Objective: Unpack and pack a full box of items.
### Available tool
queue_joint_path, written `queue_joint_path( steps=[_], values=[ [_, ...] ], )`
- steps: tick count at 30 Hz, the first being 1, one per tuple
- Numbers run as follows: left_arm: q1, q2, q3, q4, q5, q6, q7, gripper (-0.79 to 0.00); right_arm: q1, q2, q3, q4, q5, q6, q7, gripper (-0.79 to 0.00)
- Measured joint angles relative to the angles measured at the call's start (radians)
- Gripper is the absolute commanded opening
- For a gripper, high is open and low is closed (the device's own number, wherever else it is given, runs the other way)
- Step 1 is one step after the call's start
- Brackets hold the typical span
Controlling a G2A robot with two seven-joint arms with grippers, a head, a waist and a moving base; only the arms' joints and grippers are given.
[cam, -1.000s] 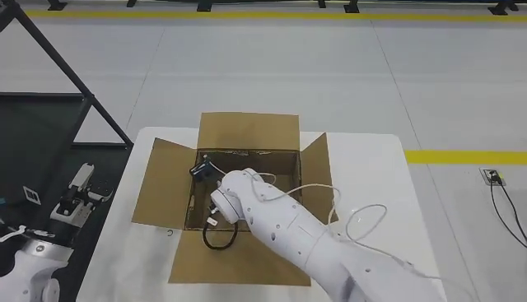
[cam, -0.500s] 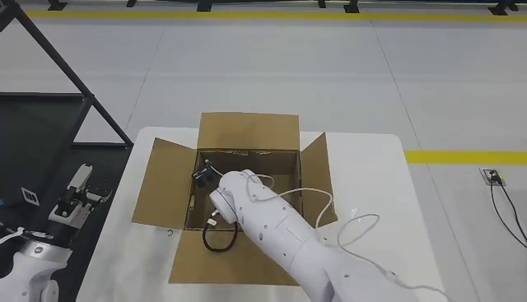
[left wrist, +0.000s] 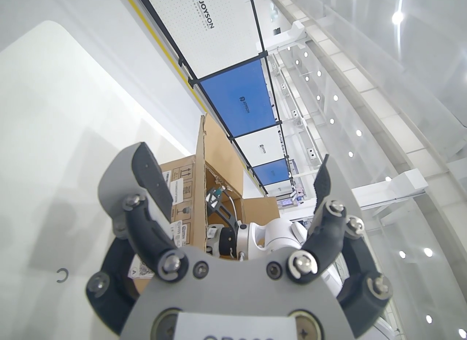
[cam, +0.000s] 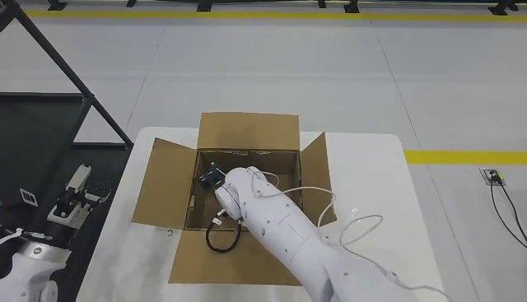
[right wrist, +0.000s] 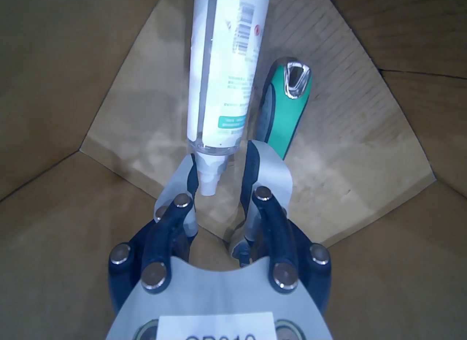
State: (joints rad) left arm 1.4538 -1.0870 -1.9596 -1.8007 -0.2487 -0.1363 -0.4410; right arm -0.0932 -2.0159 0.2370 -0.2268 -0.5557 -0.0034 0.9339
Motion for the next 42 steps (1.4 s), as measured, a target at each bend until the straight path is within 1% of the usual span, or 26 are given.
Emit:
queue_joint_path(
  steps=[5,14,15,17,21,22,23,24,25,27,29,31,32,34,35,36,37,40,42],
  values=[
    [-0.001,0.001,0.0,0.001,0.002,-0.002,0.0,0.0,0.0,0.001,0.001,0.008,0.008,-0.014,-0.002,-0.523],
    [0.001,0.001,-0.006,0.009,0.003,-0.003,0.007,0.0,-0.001,0.002,0.013,0.028,0.04,-0.056,0.03,-0.539],
    [0.001,0.002,-0.007,0.009,0.004,-0.003,0.007,0.0,0.0,0.003,0.014,0.031,0.044,-0.061,0.038,-0.554],
    [0.001,0.002,-0.007,0.009,0.004,-0.002,0.007,0.0,0.001,0.003,0.016,0.035,0.048,-0.064,0.05,-0.61],
    [0.0,0.002,-0.007,0.007,0.004,0.0,0.007,0.0,0.007,0.004,0.02,0.045,0.053,-0.062,0.066,-0.631],
    [-0.001,0.002,-0.007,0.006,0.004,0.001,0.007,0.0,0.009,0.005,0.021,0.046,0.053,-0.06,0.069,-0.646],
    [-0.001,0.003,-0.007,0.006,0.005,0.001,0.008,0.0,0.012,0.005,0.02,0.048,0.051,-0.058,0.076,-0.643],
    [-0.001,0.003,-0.007,0.005,0.005,0.001,0.008,0.0,0.014,0.005,0.02,0.05,0.049,-0.059,0.085,-0.606],
    [-0.002,0.003,-0.006,0.005,0.005,0.002,0.008,0.0,0.016,0.006,0.02,0.051,0.048,-0.065,0.098,-0.591],
    [-0.004,0.003,-0.005,0.005,0.007,0.003,0.008,0.0,0.022,0.007,0.023,0.055,0.052,-0.09,0.126,-0.61],
    [-0.008,0.003,-0.003,0.006,0.011,0.004,0.008,0.0,0.025,0.008,0.027,0.061,0.054,-0.109,0.147,-0.696],
    [-0.011,0.004,0.0,0.007,0.014,0.005,0.008,0.0,0.03,0.01,0.032,0.069,0.059,-0.127,0.164,-0.683],
    [-0.013,0.004,0.001,0.008,0.015,0.005,0.008,0.0,0.031,0.01,0.034,0.073,0.06,-0.133,0.171,-0.699],
    [-0.015,0.004,0.003,0.008,0.017,0.006,0.008,0.0,0.036,0.011,0.037,0.08,0.057,-0.137,0.189,-0.69],
    [-0.015,0.005,0.003,0.008,0.018,0.006,0.007,0.0,0.038,0.011,0.037,0.082,0.053,-0.136,0.197,-0.671],
    [-0.016,0.005,0.003,0.008,0.019,0.006,0.008,0.0,0.041,0.011,0.039,0.083,0.05,-0.131,0.201,-0.591],
    [-0.016,0.005,0.003,0.008,0.02,0.006,0.008,0.0,0.044,0.012,0.041,0.084,0.05,-0.128,0.2,-0.493],
    [-0.016,0.005,0.003,0.008,0.022,0.008,0.01,0.0,0.054,0.013,0.048,0.083,0.05,-0.121,0.185,-0.419],
    [-0.016,0.005,0.004,0.007,0.024,0.009,0.01,0.0,0.06,0.013,0.052,0.073,0.046,-0.118,0.176,-0.397]
  ],
)
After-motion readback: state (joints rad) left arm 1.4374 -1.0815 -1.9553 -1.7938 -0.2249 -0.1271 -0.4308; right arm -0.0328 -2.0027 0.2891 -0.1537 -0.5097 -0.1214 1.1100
